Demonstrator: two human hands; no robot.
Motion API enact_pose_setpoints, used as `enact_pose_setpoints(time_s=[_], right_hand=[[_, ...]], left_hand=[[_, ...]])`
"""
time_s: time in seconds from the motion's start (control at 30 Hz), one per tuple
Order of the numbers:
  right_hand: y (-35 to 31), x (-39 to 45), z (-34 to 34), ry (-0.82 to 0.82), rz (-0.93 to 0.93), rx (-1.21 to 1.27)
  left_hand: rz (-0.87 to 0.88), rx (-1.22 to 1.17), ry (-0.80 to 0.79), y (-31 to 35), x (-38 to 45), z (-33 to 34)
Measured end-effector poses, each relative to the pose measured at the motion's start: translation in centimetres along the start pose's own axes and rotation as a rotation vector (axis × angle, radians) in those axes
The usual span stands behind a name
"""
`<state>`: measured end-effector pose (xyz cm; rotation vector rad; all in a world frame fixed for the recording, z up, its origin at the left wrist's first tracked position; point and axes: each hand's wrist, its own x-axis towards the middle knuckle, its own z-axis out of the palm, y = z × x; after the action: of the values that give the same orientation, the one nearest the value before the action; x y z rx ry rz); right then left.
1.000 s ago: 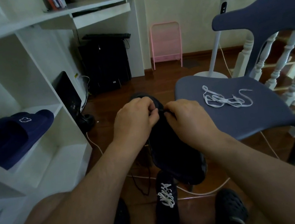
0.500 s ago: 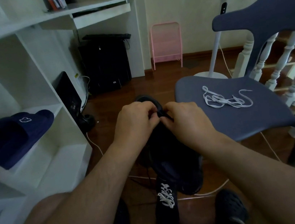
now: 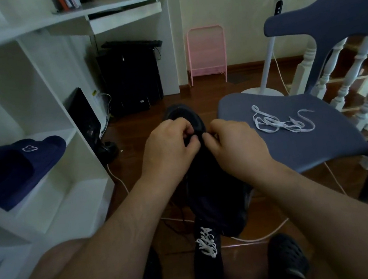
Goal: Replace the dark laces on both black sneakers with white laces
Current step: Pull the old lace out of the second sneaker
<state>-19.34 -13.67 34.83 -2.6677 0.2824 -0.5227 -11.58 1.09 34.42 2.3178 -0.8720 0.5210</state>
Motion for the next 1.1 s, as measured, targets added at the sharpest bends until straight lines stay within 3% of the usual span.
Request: enact_pose_setpoints(time_s=[0.17, 0.27, 0.37, 0.5, 0.7, 0.77, 0.9, 0.97, 1.1], right_hand=[[0.4, 0.1, 0.1, 0.015, 0.038, 0.038], [1.4, 0.6, -0.4, 0.048, 0.089, 0.040], [1.8, 0.8, -1.0, 0.051, 0.058, 0.059], [0.7, 0.1, -0.5, 0.065, -0.078, 0.004], [0.1, 0.2, -0.4, 0.135, -0.137, 0.011], [0.0, 0.1, -0.2, 0.140, -0.130, 0.017], [1.3, 0.8, -1.0, 0.164, 0.019, 0.109], [1.6, 0.9, -1.3, 0.157, 0.017, 0.095], [0.9, 0.3, -0.8, 0.138, -0.057, 0.014]], left_hand=[[0.051, -0.033, -0.072, 0.0, -0.1, -0.2], [0.024, -0.294, -0.293, 0.2, 0.3, -1.6], [-0.085, -0.458, -0.370, 0.1, 0.3, -2.4], [-0.233, -0.268, -0.289, 0.7, -0.4, -1.5], [-0.215, -0.234, -0.102, 1.3, -0.7, -1.2], [-0.229, -0.391, -0.165, 1.2, -0.4, -1.6], [-0.177, -0.925, -0.479, 1.1, 0.2, -3.1], [-0.190, -0.906, -0.507, 1.0, 0.1, -3.2], [-0.333, -0.503, -0.337, 0.6, -0.1, -1.7]])
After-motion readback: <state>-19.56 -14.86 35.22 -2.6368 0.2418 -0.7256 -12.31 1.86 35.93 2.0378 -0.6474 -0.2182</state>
